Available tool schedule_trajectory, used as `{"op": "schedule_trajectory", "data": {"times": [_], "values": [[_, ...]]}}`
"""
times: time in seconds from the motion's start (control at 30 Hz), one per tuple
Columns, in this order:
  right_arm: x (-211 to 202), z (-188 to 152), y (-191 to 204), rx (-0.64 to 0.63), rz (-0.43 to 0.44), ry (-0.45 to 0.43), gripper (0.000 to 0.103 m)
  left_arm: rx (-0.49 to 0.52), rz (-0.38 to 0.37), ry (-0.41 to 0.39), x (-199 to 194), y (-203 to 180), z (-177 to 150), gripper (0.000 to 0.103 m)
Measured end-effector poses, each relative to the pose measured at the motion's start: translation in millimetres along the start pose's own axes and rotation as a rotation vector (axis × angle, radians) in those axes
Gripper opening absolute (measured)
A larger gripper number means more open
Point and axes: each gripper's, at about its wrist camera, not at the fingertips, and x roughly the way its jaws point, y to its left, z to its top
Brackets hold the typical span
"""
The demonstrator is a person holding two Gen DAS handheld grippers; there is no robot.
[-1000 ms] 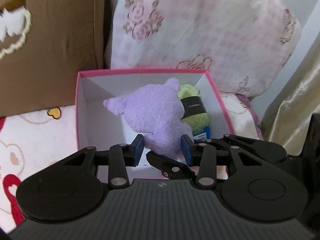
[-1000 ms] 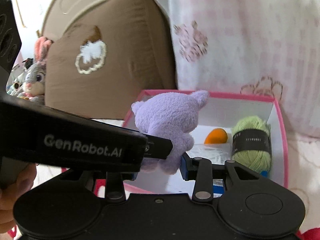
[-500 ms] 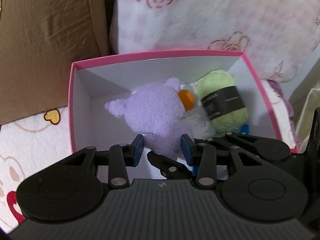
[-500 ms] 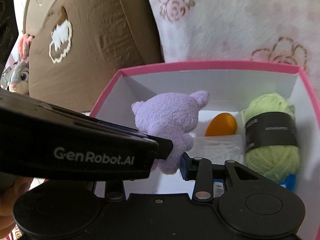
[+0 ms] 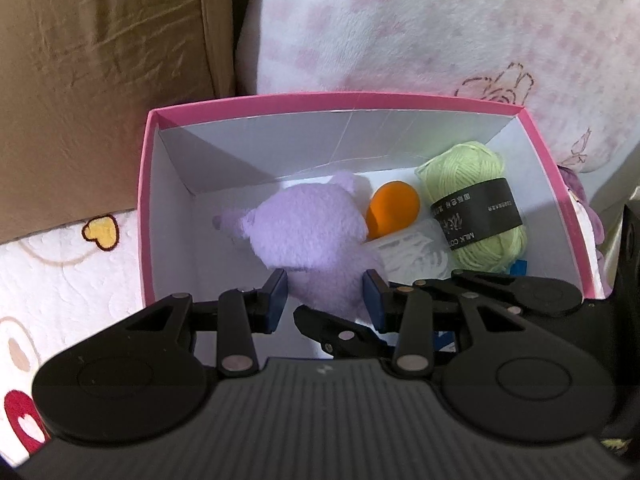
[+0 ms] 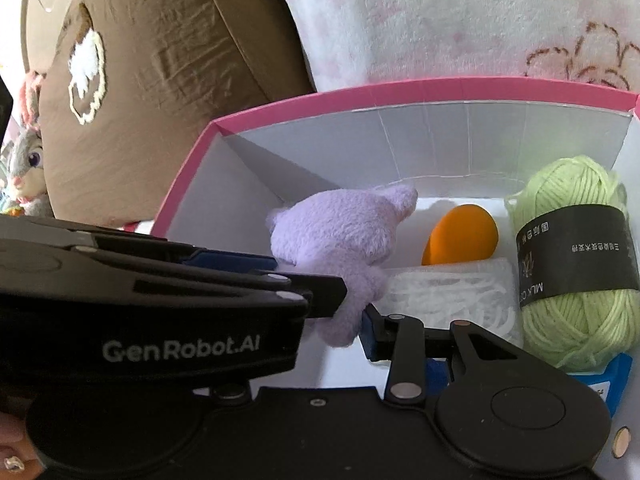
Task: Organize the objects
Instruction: 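Lower the plush into the box beside the floss box, open the left tool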
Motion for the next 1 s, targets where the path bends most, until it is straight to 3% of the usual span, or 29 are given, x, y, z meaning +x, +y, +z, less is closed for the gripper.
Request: {"op": "schedule_trajectory", "data": {"times": [0.27,0.6,0.8,0.87,0.9,0.93,1.0], "values": [[9.4,2.8,17.2,-0.068,-0.021,0.043,0.047,-0.082,0.006,-0.006,1.4,14.3,-1.0,0.028],[1.8,-2.8,25.2,-0.154,-0.017,0.061,0.045,-0.106,0.027,-0.047,3.7,15.1,-2.2,0.025],[-13.0,-9.2,19.8,-0.171,-0.025,0.021,0.049,-0.097,0.034,-0.044,10.8,9.7,-7.8,0.025],[-16.8,-9.4,15.5,-0.156,-0.012,0.009,0.041,-0.099,0.03,-0.037,12.1,9.4,-10.8,0.023],[-17.5,-9.0,13.4,-0.148,-0.002,0.007,0.021,-0.102,0.026,-0.033,13.0,9.3,-12.3,0.023],[-16.3,-8.2,12.3,-0.142,-0.002,0.012,0.008,-0.107,0.023,-0.031,13.6,10.0,-13.9,0.023],[-11.5,-7.3,11.6,-0.135,-0.023,0.019,0.008,-0.107,0.025,-0.041,11.5,11.3,-15.7,0.021]]}}
